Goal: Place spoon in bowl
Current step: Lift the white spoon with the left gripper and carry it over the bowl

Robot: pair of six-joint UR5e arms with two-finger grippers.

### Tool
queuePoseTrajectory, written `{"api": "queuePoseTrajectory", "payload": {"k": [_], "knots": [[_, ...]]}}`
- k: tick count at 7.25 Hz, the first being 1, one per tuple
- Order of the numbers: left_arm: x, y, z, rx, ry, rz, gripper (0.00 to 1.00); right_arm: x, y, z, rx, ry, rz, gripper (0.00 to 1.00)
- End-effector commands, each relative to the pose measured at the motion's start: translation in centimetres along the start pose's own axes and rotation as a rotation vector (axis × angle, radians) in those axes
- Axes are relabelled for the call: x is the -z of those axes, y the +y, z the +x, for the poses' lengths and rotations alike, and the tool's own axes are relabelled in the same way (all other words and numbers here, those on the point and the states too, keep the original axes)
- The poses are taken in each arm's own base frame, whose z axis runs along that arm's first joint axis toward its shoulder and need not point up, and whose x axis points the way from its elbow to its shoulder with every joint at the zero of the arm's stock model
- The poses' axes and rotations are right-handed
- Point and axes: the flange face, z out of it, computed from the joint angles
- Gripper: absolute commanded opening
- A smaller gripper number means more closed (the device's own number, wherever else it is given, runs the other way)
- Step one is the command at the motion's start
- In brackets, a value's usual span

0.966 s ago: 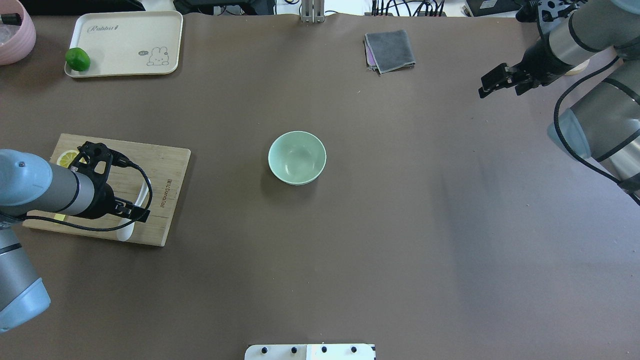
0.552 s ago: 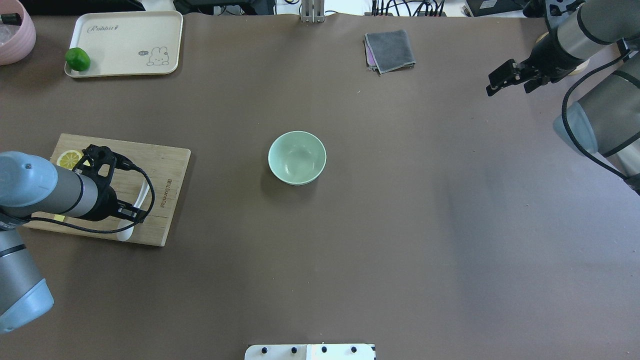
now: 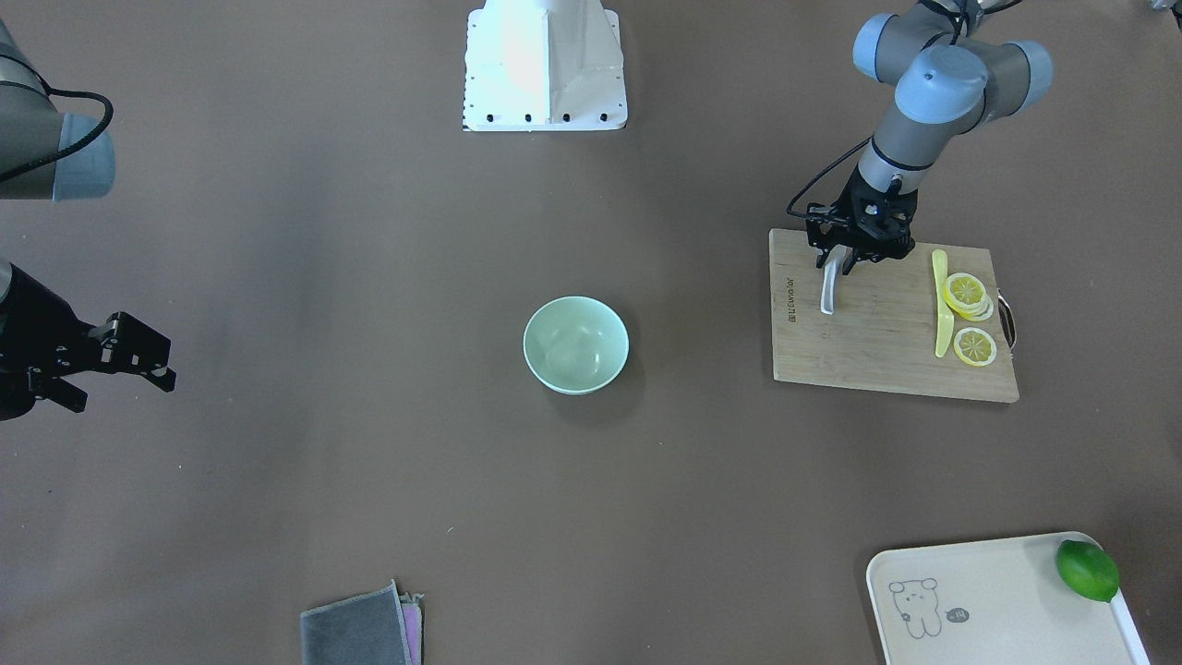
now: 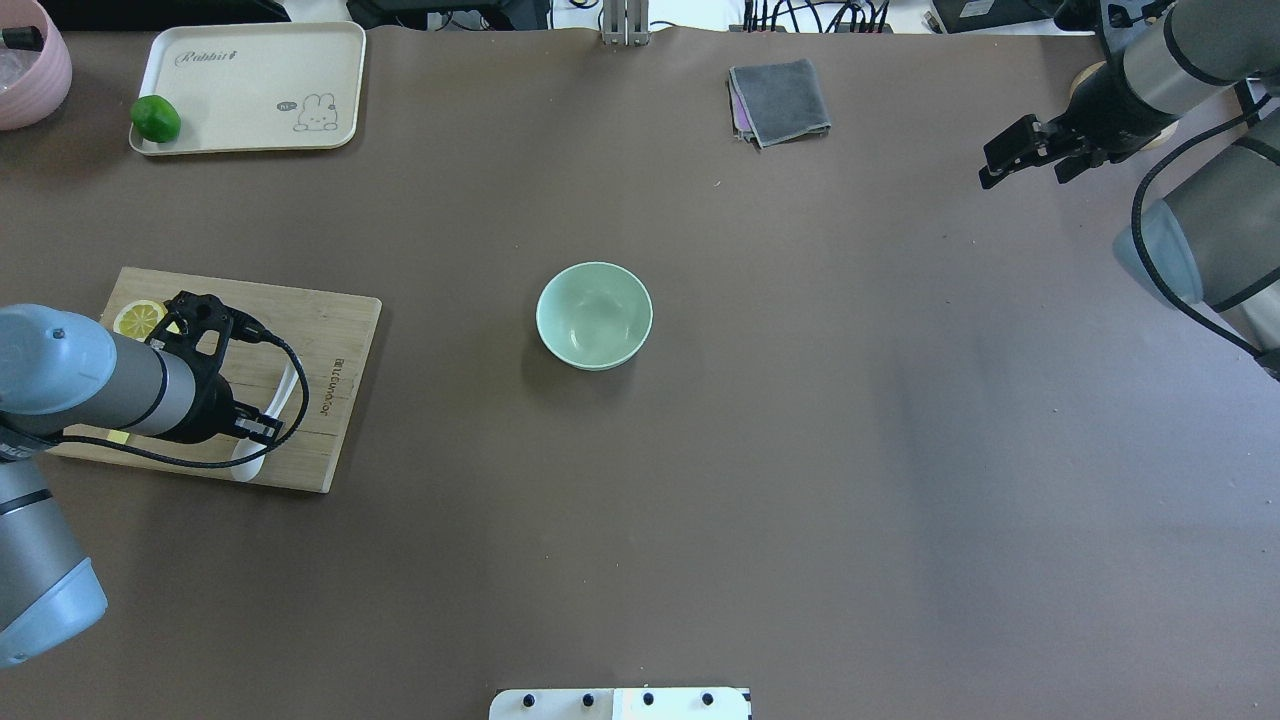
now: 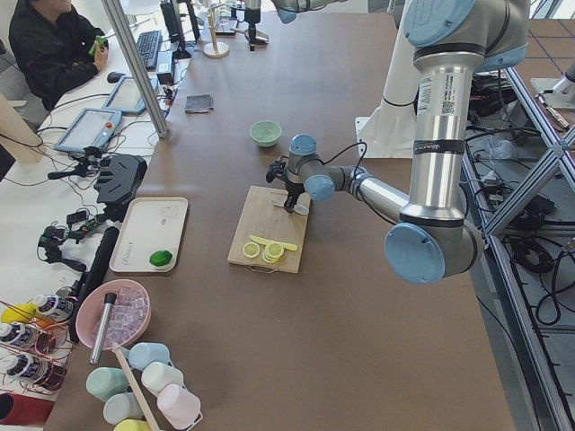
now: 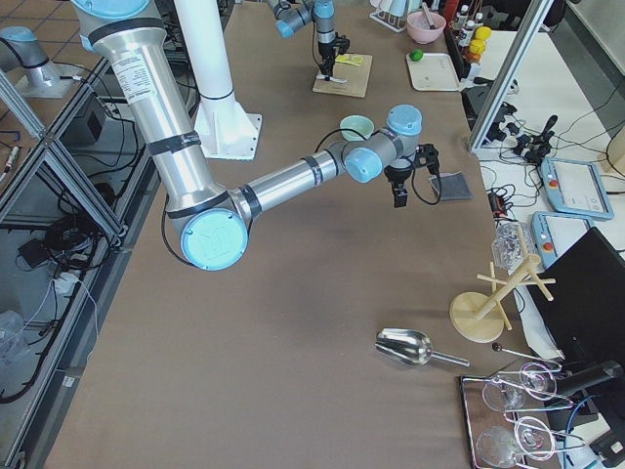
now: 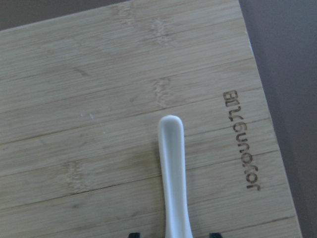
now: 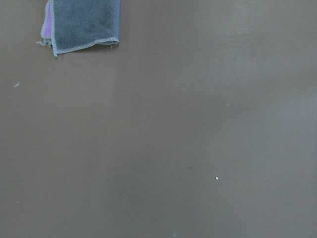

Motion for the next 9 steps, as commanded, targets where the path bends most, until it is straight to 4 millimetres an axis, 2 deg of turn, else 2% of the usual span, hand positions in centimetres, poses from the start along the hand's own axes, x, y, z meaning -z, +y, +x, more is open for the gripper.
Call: {"api": "queuePoseTrajectory", "payload": {"k": [1, 2, 3, 4, 5, 6, 7, 8, 9], "knots": [[3.4, -0.5, 1.5, -0.002, 0.058, 0.022, 0.0, 1.8, -0.1, 0.6, -0.032, 0.004, -0.003, 1.0], [5.7, -1.9, 2.0, 0.021, 0.15, -0.004, 0.0, 3.9, 0.5, -0.1, -0.035, 0.02, -0.018, 1.0], [8.1, -5.2, 3.1, 0.059, 0.197, 0.046, 0.0, 5.6, 1.0, 0.1, -0.008, 0.061, -0.049, 1.0], [8.4, -8.2, 6.0, 0.151, 0.231, 0.063, 0.0, 7.4, 1.7, 2.0, 0.029, 0.117, -0.096, 1.0], [8.4, -12.9, 10.3, 0.23, 0.248, 0.062, 0.0, 8.7, 2.8, 6.0, 0.062, 0.189, -0.137, 1.0], [9.4, -16.4, 14.3, 0.259, 0.256, 0.061, 0.0, 8.9, 4.1, 10.3, 0.103, 0.218, -0.163, 1.0], [9.6, -18.3, 16.5, 0.267, 0.263, 0.062, 0.0, 10.0, 4.9, 13.4, 0.091, 0.225, -0.162, 1.0], [9.7, -20.5, 18.7, 0.285, 0.272, 0.065, 0.0, 10.0, 6.1, 15.2, 0.059, 0.228, -0.172, 1.0], [9.1, -22.5, 20.2, 0.299, 0.272, 0.061, 0.0, 9.6, 6.6, 15.9, 0.049, 0.234, -0.182, 1.0]]}}
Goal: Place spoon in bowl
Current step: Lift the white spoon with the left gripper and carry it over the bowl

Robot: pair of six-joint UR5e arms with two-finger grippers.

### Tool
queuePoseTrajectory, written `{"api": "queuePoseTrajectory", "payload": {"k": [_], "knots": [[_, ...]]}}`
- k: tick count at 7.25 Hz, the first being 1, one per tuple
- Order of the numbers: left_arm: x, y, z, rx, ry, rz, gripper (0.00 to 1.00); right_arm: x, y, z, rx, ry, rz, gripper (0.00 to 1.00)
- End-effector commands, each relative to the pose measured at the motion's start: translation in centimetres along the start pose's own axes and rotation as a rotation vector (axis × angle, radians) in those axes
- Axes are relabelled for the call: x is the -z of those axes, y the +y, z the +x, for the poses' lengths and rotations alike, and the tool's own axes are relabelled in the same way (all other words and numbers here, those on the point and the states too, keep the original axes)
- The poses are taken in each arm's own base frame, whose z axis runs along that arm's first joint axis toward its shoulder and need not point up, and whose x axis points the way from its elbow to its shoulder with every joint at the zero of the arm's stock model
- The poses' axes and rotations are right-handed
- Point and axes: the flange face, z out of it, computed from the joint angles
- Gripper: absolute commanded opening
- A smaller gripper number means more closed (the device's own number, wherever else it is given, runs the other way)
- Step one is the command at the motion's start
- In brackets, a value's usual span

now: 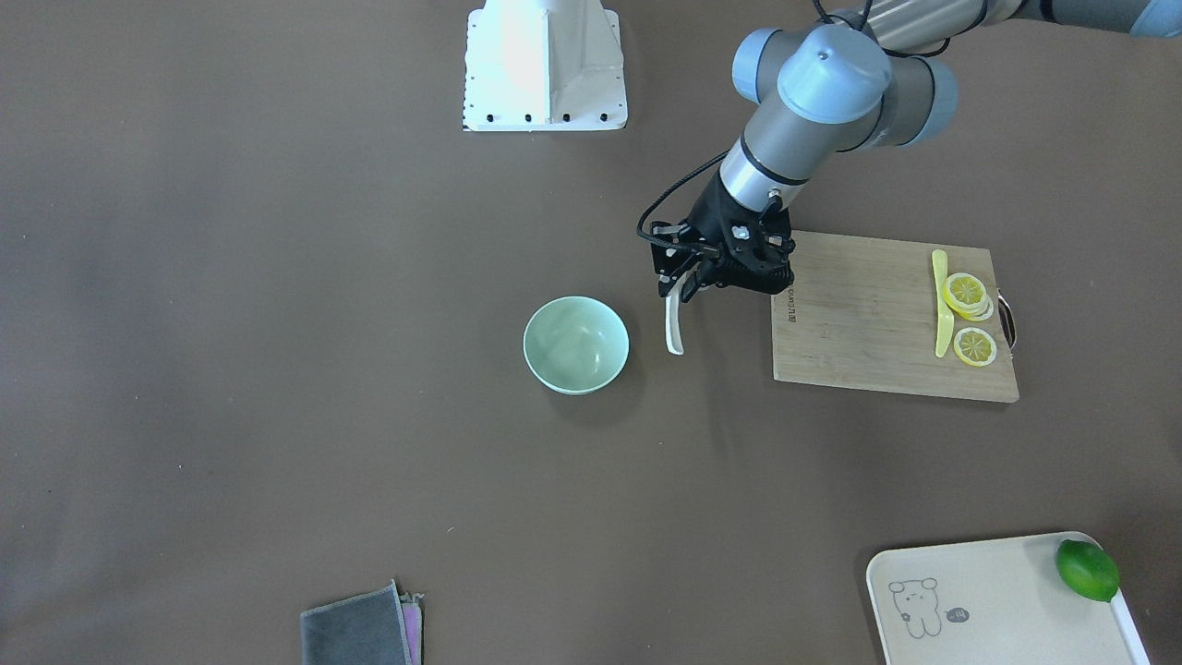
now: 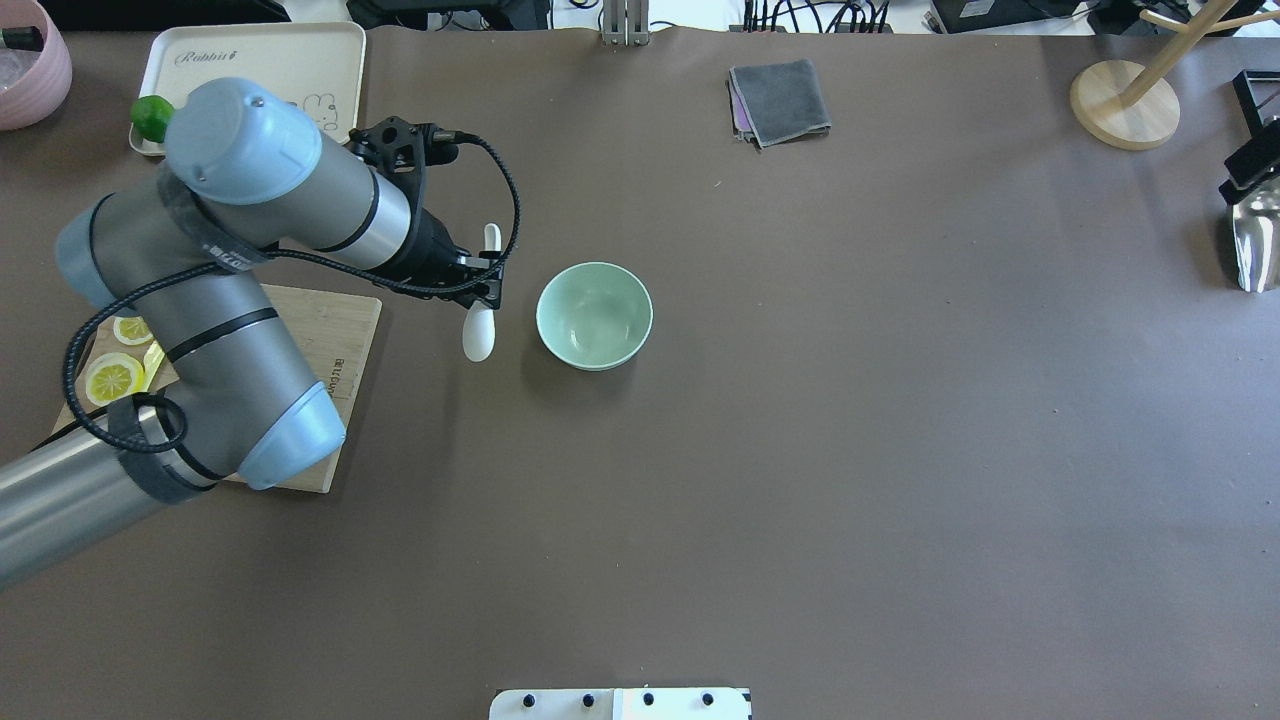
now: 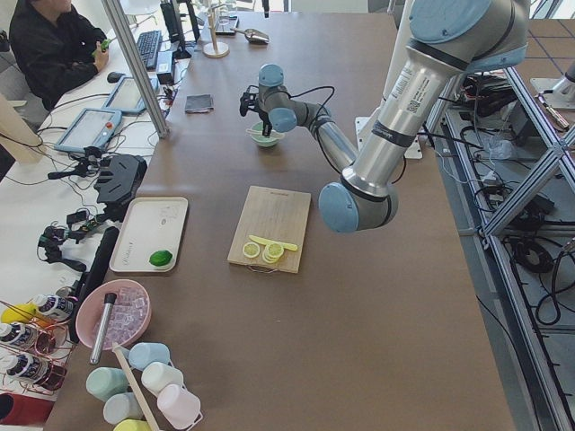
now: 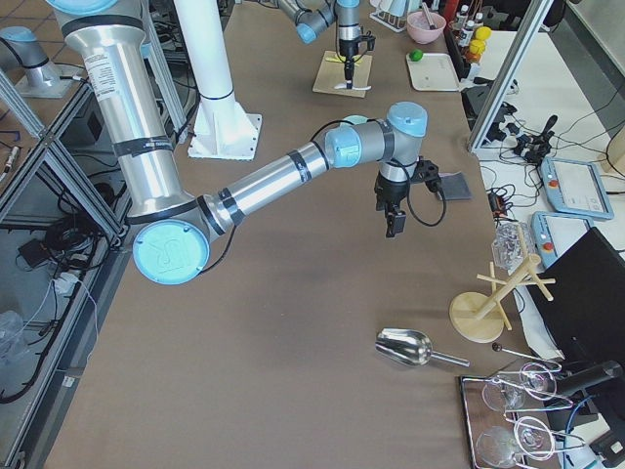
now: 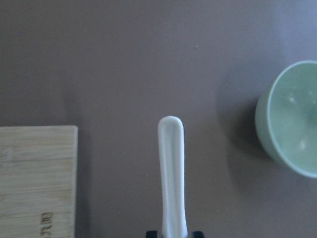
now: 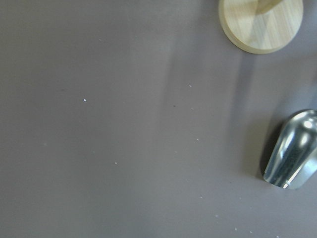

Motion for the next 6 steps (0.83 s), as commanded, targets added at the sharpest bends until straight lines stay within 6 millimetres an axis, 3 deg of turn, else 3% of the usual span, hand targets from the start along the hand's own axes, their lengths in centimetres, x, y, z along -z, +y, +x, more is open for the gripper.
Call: {"api": "queuePoseTrajectory", "payload": {"k": [1, 3, 4, 5, 6], "knots": [[-2.5, -2.7, 4.5, 0.027, -0.003, -0.01, 0.0, -0.9, 1.3, 1.8, -0.021, 0.006, -0.021, 1.0], [-4.6, -3.5, 8.4, 0.031, -0.026, 0.058, 0.0, -1.0, 1.4, 1.8, -0.025, 0.004, -0.022, 1.0], [-5.4, -3.2, 9.2, 0.1, -0.015, 0.086, 0.39, -0.8, 1.4, 1.7, -0.024, 0.005, -0.02, 1.0], [-5.7, -2.9, 8.9, 0.086, -0.007, 0.118, 0.98, -0.7, 1.3, 1.7, -0.025, 0.005, -0.02, 1.0], [-5.4, -2.3, 6.9, 0.075, -0.017, 0.129, 0.98, -0.7, 1.3, 1.8, -0.029, 0.003, -0.021, 1.0]]}}
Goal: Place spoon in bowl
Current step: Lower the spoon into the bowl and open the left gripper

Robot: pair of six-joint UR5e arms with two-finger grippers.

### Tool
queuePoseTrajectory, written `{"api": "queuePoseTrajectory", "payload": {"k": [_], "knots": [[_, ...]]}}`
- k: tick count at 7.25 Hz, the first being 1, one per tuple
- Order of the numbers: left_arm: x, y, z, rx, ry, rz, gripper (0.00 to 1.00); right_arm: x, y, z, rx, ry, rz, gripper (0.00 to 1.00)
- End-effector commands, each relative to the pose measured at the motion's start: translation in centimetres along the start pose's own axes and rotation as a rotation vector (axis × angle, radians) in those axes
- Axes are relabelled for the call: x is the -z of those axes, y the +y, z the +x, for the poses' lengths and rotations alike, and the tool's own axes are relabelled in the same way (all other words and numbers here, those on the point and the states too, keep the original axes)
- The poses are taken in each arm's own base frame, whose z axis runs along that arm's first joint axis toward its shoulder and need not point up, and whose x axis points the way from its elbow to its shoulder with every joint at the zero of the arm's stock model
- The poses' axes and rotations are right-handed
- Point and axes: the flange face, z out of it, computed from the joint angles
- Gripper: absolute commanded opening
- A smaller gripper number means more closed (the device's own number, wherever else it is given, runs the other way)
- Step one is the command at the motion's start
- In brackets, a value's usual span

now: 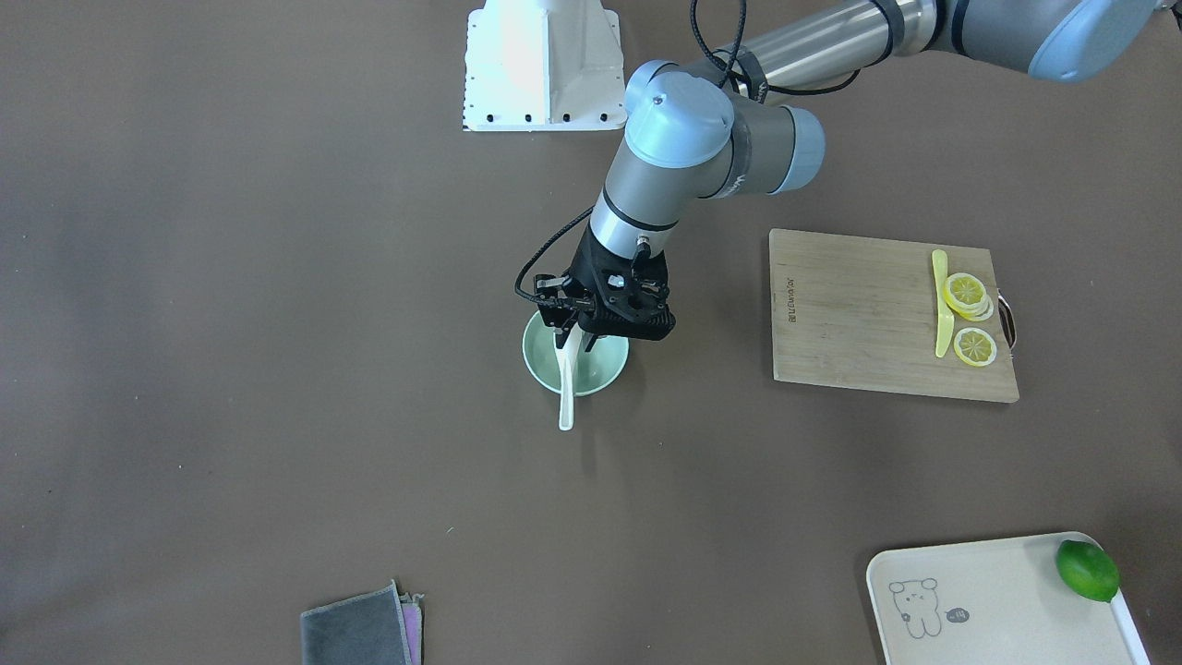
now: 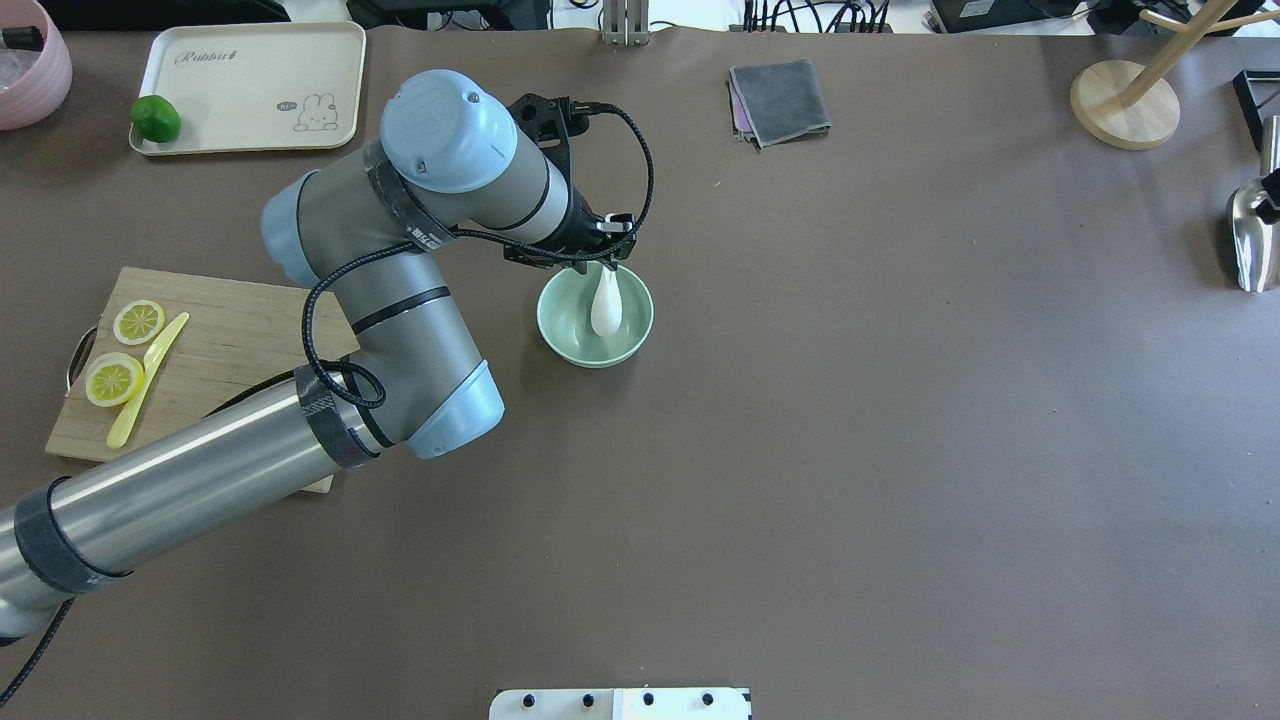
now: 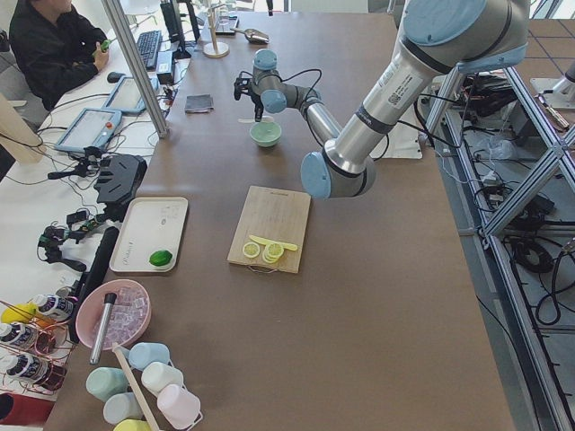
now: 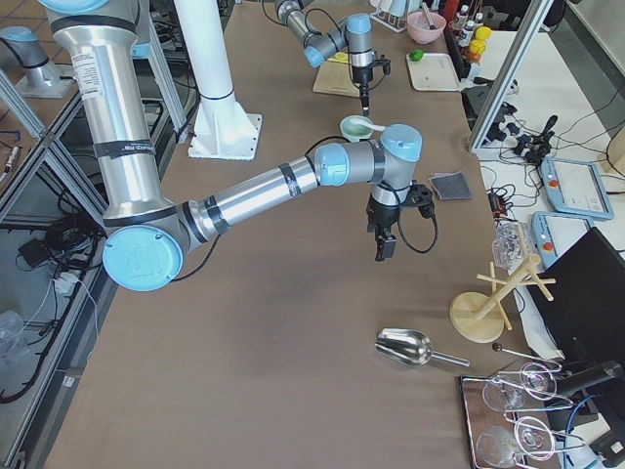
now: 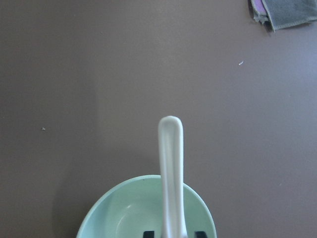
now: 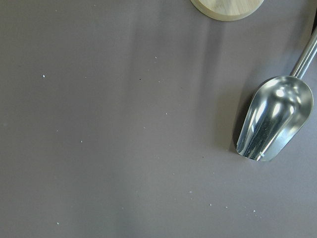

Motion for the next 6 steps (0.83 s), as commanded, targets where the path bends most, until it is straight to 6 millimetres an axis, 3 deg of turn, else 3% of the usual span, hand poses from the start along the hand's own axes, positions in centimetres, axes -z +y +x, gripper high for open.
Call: {"api": "queuePoseTrajectory", "payload": {"k": [1, 2, 4, 5, 6], "knots": [[3.0, 0.9, -4.5, -0.082, 0.008, 0.046, 0.98, 0.1, 0.0, 0.3, -0.008, 0.0, -0.001, 1.0], [5.0, 0.3, -9.1, -0.15, -0.017, 0.071, 0.98, 0.4, 0.0, 0.5, -0.012, -0.001, 0.002, 1.0], [7.9, -3.9, -16.7, -0.322, -0.111, 0.078, 0.98, 0.7, 0.9, 2.4, -0.045, -0.009, 0.01, 1.0], [10.8, -5.2, -22.4, -0.406, -0.145, 0.074, 0.98, 0.6, 1.3, 2.9, -0.053, -0.012, 0.01, 1.0], [15.4, -6.9, -30.2, -0.417, -0.189, 0.075, 0.98, 0.2, 1.9, 3.6, -0.064, -0.011, 0.004, 1.0]]}}
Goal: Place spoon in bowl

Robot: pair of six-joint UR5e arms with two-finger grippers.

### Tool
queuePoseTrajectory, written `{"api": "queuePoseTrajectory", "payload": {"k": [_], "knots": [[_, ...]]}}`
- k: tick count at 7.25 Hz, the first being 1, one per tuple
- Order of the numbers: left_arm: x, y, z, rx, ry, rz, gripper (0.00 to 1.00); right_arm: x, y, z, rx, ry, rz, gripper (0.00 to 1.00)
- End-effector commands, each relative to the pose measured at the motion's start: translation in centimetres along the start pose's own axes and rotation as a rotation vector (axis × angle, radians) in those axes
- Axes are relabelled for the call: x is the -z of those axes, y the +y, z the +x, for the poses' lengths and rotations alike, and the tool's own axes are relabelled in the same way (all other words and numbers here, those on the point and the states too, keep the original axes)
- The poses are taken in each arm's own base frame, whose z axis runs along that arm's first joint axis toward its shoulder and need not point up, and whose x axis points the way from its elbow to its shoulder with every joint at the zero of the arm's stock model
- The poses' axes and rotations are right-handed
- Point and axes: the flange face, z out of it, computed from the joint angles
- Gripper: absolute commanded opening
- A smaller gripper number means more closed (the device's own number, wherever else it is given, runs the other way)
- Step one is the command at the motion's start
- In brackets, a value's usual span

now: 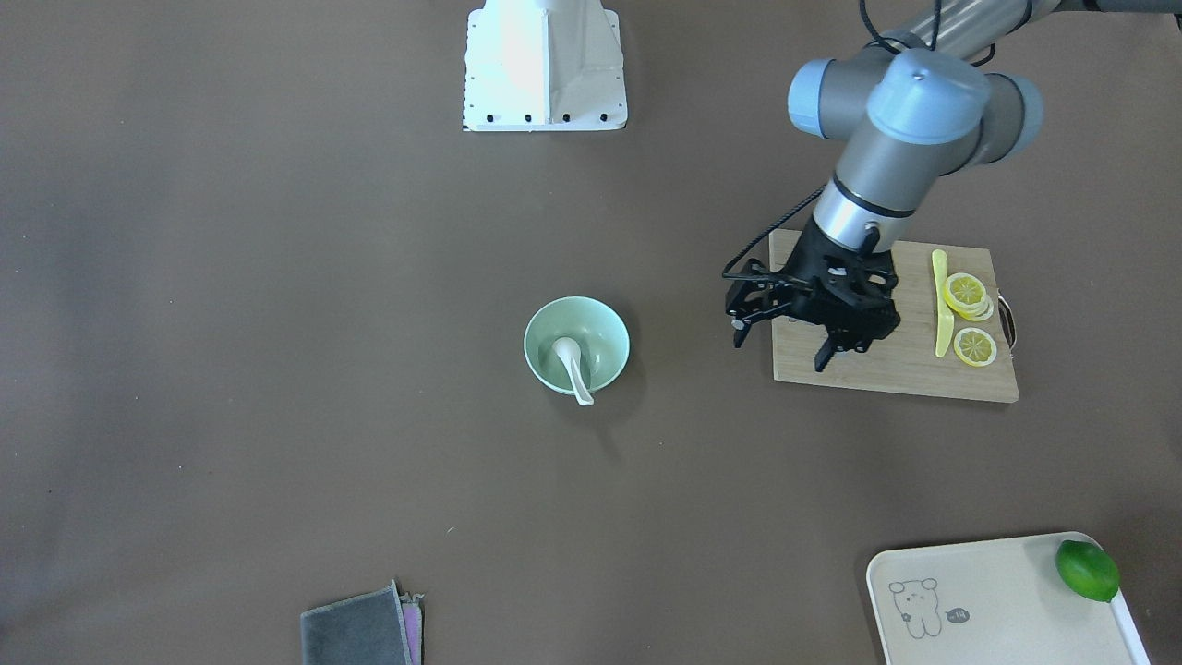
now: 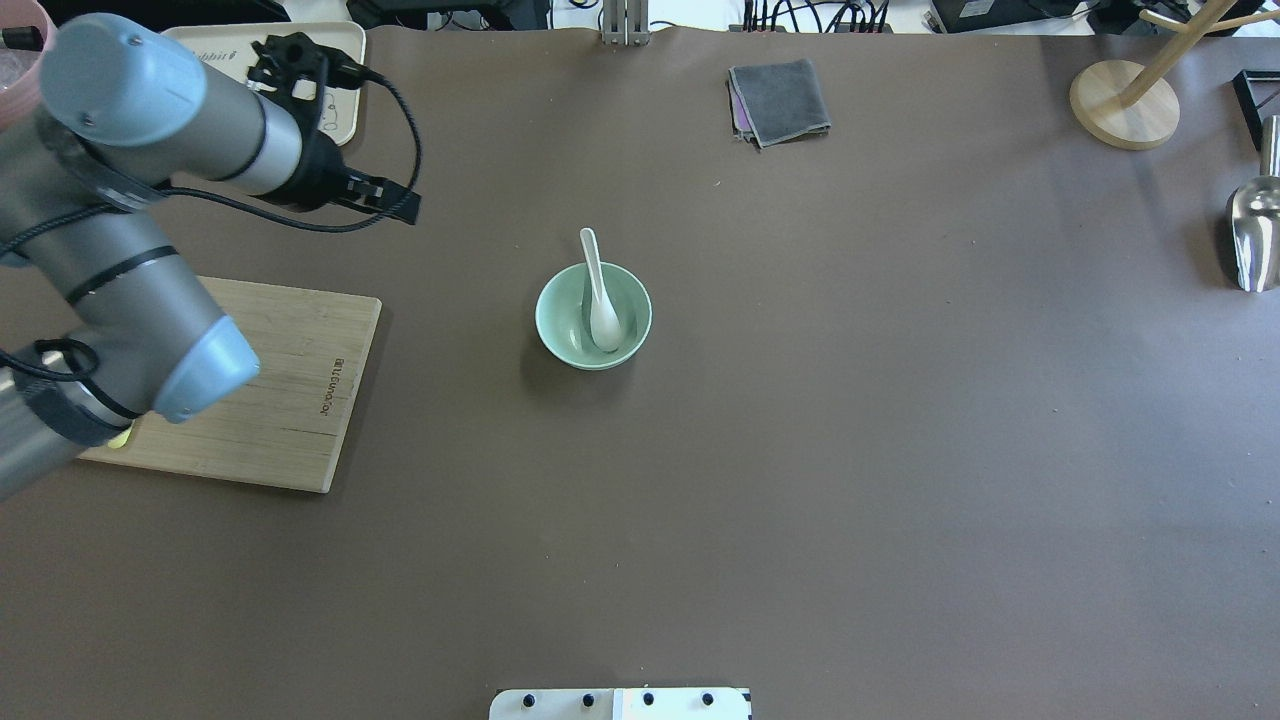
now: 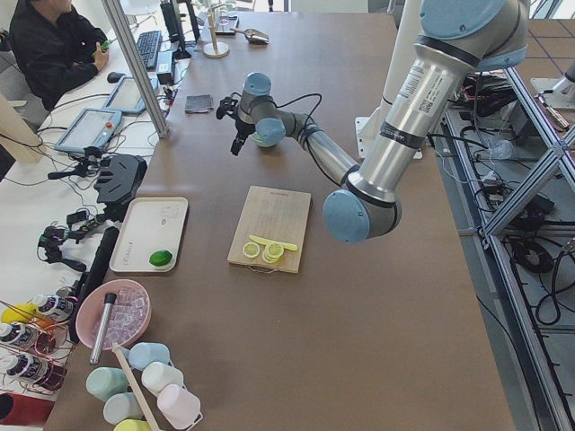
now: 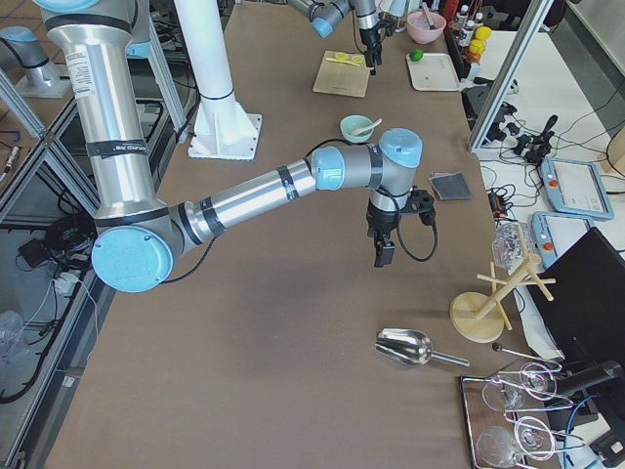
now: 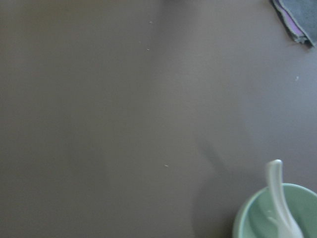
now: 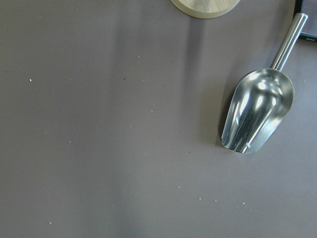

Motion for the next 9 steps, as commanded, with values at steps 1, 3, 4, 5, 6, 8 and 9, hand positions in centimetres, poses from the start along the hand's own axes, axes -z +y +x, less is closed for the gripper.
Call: {"api": "queuePoseTrajectory", "payload": {"k": [1, 3, 4, 5, 6, 8, 9], "knots": [[7.7, 3.1, -18.3, -0.016, -0.052, -0.026, 0.98, -0.8, 1.2, 1.4, -0.009, 0.001, -0.014, 1.0], [15.0, 6.8, -31.2, -0.05, -0.064, -0.018, 0.98, -2.1, 3.4, 3.4, 0.0, 0.001, -0.041, 1.0], [17.8, 8.9, -35.7, -0.072, -0.113, -0.005, 0.98, -2.2, 4.2, 4.3, -0.019, -0.007, -0.043, 1.0], [18.1, 11.2, -38.6, -0.011, -0.137, -0.04, 0.98, -2.2, 5.2, 5.4, -0.039, -0.009, -0.043, 1.0], [17.7, 13.4, -40.6, 0.057, -0.15, -0.087, 0.98, -2.7, 6.2, 6.4, -0.053, -0.009, -0.041, 1.0], [17.1, 16.7, -42.5, 0.11, -0.16, -0.123, 0.98, -4.2, 8.9, 9.2, -0.081, -0.009, -0.029, 1.0], [17.7, 18.0, -44.5, 0.157, -0.171, -0.124, 0.98, -4.5, 10.0, 10.4, -0.109, -0.009, -0.035, 1.0]]}}
